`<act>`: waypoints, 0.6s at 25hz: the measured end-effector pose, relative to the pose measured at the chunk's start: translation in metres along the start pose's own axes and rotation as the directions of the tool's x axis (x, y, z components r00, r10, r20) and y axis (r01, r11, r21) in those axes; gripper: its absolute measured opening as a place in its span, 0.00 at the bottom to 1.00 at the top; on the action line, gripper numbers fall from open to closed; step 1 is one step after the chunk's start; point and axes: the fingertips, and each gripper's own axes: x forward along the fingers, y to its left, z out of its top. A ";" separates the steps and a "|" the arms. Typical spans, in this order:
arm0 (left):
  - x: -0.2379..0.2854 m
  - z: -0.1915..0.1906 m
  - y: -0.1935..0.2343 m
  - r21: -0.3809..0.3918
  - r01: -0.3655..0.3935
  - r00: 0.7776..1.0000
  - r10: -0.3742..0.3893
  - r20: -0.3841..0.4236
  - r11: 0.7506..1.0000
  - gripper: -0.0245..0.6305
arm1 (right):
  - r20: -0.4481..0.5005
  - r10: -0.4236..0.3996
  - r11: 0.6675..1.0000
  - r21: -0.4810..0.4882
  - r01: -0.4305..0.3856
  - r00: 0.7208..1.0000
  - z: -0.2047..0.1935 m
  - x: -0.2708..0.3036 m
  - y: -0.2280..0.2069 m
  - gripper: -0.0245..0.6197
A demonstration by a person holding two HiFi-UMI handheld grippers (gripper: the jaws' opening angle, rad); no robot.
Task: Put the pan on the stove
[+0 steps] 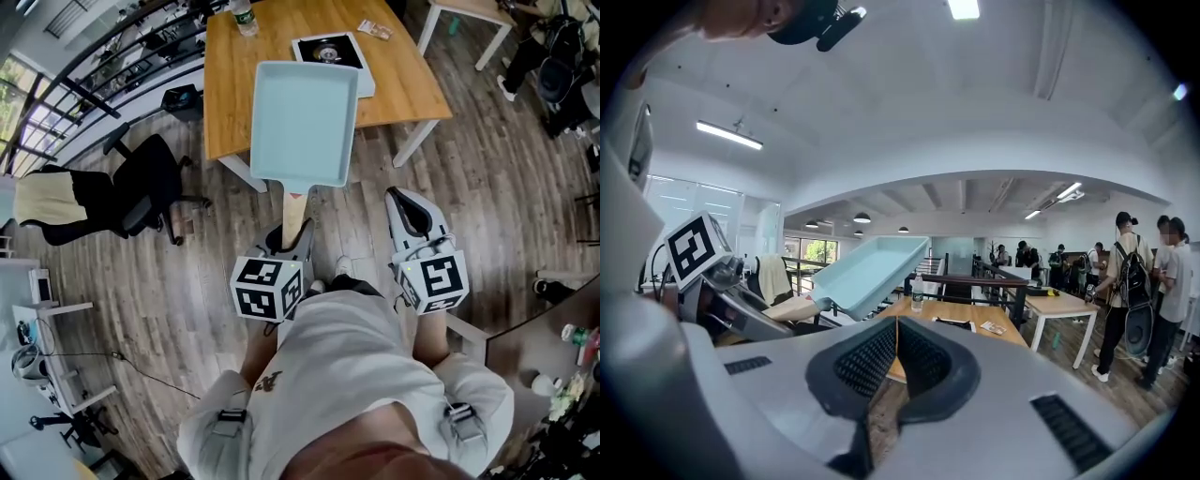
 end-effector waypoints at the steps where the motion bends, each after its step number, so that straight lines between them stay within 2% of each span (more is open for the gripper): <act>1: 0.004 0.003 -0.001 -0.001 -0.006 1.000 0.006 0.003 1.000 0.19 | 0.001 0.008 1.000 -0.001 -0.008 1.000 0.000 0.003 -0.004 0.07; 15: 0.039 0.034 -0.002 -0.020 -0.067 0.997 0.068 0.027 0.998 0.19 | 0.009 0.092 0.996 -0.002 -0.092 0.996 0.003 0.035 -0.040 0.07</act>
